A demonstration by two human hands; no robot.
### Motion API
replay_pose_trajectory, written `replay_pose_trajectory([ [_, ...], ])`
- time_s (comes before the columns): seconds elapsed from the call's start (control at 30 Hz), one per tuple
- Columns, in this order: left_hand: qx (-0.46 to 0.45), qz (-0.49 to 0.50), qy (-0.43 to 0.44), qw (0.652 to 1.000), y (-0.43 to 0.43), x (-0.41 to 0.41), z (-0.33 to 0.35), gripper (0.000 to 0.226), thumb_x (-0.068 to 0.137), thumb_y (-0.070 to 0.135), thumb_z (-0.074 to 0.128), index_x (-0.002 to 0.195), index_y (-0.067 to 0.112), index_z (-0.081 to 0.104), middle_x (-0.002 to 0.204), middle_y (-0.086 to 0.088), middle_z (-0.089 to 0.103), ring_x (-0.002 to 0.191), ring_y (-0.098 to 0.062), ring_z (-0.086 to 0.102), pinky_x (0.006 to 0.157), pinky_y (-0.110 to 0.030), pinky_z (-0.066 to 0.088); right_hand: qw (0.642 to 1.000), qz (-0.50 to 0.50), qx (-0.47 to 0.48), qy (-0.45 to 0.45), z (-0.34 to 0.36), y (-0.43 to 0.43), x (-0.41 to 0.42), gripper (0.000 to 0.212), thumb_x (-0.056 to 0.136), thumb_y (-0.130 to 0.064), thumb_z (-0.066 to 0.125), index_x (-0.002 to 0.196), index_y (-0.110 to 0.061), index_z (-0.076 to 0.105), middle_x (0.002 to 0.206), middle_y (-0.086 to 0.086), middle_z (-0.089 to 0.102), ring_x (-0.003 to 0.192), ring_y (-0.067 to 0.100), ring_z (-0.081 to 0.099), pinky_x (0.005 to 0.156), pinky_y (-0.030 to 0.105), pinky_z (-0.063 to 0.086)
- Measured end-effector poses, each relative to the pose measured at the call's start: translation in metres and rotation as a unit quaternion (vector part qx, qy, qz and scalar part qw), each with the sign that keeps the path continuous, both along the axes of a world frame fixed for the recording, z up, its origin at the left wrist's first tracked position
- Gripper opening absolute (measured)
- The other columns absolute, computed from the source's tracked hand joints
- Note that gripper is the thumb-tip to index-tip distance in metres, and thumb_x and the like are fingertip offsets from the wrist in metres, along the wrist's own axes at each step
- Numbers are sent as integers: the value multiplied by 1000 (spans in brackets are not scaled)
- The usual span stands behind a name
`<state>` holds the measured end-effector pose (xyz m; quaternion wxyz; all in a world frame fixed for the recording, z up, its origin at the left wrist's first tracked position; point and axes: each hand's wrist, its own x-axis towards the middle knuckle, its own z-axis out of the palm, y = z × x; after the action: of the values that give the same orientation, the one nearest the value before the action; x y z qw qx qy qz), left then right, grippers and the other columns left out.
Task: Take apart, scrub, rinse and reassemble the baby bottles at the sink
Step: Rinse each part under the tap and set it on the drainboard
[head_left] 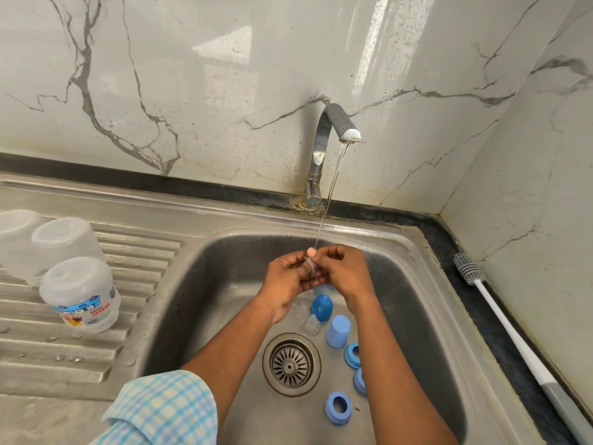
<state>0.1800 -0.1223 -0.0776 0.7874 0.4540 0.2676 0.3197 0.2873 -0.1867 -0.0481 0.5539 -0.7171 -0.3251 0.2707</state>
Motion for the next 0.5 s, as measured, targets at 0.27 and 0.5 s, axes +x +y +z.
replay_pose_trajectory([
  [0.27, 26, 70, 94, 993, 1, 3, 1, 8, 94, 4, 64, 99, 5, 69, 84, -13, 72, 70, -18, 70, 62, -27, 60, 999, -16, 17, 48, 3, -2, 3, 17, 97, 2, 53, 103, -4, 68, 86, 14, 72, 71, 21, 72, 60, 26, 60],
  [0.5, 105, 126, 165, 973, 5, 4, 1, 7, 87, 11, 74, 92, 6, 74, 75, -12, 72, 57, -13, 66, 57, -27, 56, 980, 78, -91, -155, -6, 2, -5, 35, 87, 2, 64, 115, -19, 71, 106, -3, 72, 94, 11, 67, 83, 33, 59],
])
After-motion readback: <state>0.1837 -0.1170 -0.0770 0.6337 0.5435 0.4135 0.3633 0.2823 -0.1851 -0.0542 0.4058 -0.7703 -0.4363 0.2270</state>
